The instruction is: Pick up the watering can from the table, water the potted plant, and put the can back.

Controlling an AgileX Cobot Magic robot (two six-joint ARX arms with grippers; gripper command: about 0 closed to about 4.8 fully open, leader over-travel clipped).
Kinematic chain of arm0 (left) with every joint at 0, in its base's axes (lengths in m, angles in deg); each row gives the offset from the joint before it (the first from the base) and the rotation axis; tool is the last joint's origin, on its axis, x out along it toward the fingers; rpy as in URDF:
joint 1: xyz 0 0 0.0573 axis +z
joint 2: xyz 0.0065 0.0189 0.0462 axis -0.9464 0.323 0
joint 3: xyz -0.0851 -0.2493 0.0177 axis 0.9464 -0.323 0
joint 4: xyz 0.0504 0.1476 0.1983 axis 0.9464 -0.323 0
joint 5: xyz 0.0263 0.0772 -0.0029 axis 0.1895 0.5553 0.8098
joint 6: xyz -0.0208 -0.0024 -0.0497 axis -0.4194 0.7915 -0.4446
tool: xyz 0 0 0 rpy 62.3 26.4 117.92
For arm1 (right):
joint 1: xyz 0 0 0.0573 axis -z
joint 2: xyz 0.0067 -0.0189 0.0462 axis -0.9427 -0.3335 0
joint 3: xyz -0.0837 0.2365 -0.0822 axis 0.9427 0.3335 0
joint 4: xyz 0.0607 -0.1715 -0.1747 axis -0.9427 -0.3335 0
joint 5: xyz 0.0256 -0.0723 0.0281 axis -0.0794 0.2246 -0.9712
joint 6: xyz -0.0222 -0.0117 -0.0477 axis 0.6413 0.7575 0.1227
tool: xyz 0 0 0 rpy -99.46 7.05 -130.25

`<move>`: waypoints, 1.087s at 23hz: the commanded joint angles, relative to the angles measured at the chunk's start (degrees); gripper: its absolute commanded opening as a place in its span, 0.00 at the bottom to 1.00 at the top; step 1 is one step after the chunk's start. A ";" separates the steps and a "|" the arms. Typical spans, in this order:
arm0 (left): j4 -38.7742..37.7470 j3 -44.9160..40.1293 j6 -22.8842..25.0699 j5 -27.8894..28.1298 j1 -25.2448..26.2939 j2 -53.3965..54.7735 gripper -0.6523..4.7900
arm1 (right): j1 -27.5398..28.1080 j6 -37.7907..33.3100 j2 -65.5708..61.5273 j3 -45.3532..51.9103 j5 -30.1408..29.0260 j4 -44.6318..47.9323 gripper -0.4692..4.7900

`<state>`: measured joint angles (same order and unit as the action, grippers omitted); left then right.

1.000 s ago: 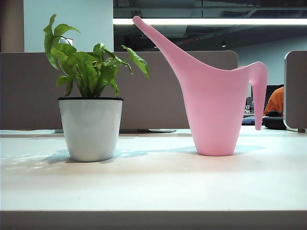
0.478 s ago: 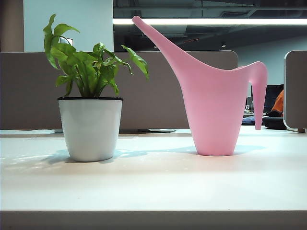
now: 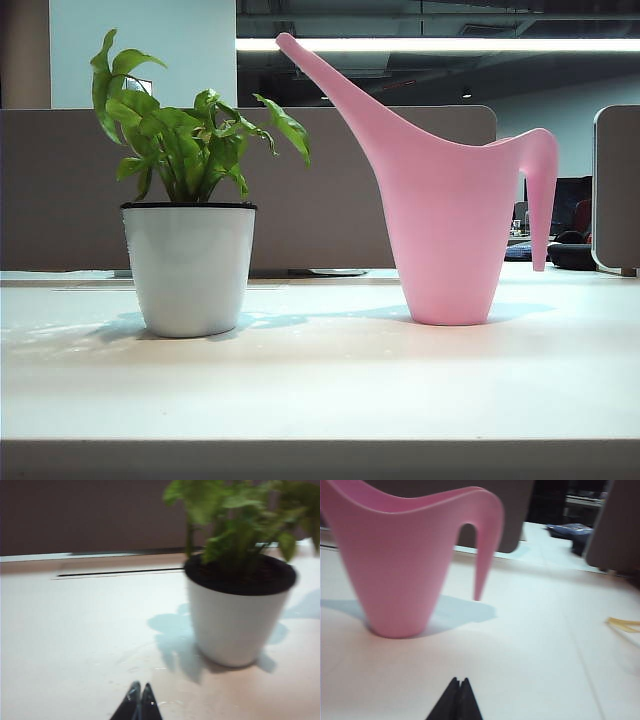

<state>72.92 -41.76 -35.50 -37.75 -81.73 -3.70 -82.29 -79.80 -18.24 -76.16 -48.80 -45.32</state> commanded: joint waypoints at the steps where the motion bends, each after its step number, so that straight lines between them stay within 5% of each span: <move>1: 1.09 0.20 -1.11 -3.02 3.50 0.02 0.11 | 5.33 0.24 0.02 0.31 -0.57 2.47 0.09; 7: 1.20 0.22 -2.21 -3.23 6.93 0.02 0.11 | 15.28 -0.72 0.02 0.31 -11.13 2.78 0.09; 11: 1.20 0.22 -2.40 -3.23 6.93 0.02 0.11 | 16.50 -0.72 0.02 0.33 -15.47 2.78 0.09; 25: -0.15 0.22 -1.97 -3.06 6.86 0.02 0.12 | 16.26 -0.70 0.02 0.33 -16.35 2.62 0.09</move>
<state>72.48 -41.76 -37.77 -40.57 -74.84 -3.70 -66.05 -80.41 -18.24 -76.16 -65.24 -43.75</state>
